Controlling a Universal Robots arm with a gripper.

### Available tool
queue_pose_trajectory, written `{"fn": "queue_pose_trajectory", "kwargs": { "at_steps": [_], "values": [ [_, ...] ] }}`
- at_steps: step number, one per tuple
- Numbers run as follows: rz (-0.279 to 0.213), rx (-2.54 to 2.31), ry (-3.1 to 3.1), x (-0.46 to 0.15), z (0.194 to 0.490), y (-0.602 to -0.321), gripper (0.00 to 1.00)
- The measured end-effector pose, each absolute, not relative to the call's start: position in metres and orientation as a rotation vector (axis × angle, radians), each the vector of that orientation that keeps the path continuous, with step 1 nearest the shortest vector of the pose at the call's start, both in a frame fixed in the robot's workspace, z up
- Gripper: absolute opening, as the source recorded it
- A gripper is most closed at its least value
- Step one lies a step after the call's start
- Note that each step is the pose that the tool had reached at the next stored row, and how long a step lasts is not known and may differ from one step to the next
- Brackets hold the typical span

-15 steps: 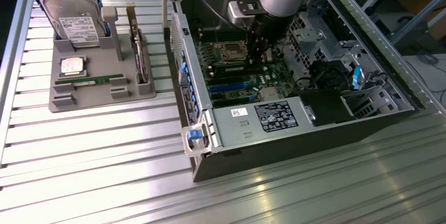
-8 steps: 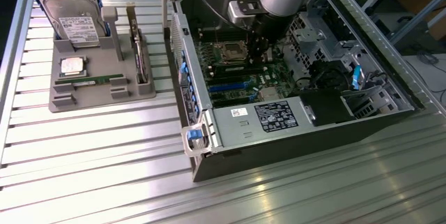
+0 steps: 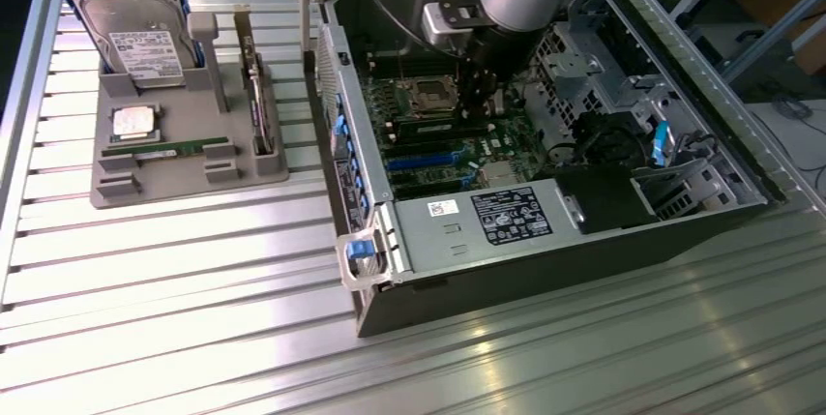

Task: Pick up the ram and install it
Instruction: 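Insert the ram into the slot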

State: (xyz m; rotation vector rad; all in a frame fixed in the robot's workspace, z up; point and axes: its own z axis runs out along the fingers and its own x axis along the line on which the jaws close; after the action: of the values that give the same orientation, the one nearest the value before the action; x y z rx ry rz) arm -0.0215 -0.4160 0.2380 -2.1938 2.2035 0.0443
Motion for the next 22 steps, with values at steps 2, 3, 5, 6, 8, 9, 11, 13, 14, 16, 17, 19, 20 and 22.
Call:
{"fn": "queue_pose_trajectory", "kwargs": {
  "at_steps": [2, 3, 5, 6, 8, 9, 11, 13, 14, 16, 17, 19, 20, 22],
  "values": [
    [0.044, -2.194, 2.204, -0.0215, 0.2381, -0.416, 0.12],
    [0.044, -2.194, 2.203, -0.0215, 0.2381, -0.416, 0.12],
    [0.044, -2.195, 2.202, -0.0215, 0.2381, -0.416, 0.12],
    [0.044, -2.197, 2.201, -0.0216, 0.2381, -0.416, 0.12],
    [0.044, -2.197, 2.201, -0.0215, 0.2381, -0.416, 0.12],
    [0.044, -2.197, 2.201, -0.0216, 0.2381, -0.416, 0.12],
    [0.044, -2.197, 2.201, -0.0215, 0.2381, -0.416, 0.12],
    [0.044, -2.197, 2.201, -0.0216, 0.2386, -0.416, 0.12],
    [0.044, -2.197, 2.201, -0.0215, 0.239, -0.4159, 0.12],
    [0.044, -2.197, 2.201, -0.0215, 0.2393, -0.416, 0.12],
    [0.044, -2.197, 2.201, -0.0216, 0.2392, -0.416, 0.12],
    [0.044, -2.197, 2.201, -0.0216, 0.238, -0.416, 0.12],
    [0.044, -2.197, 2.201, -0.0215, 0.238, -0.416, 0.12],
    [0.044, -2.197, 2.201, -0.0215, 0.2379, -0.416, 0.12]
  ]
}}
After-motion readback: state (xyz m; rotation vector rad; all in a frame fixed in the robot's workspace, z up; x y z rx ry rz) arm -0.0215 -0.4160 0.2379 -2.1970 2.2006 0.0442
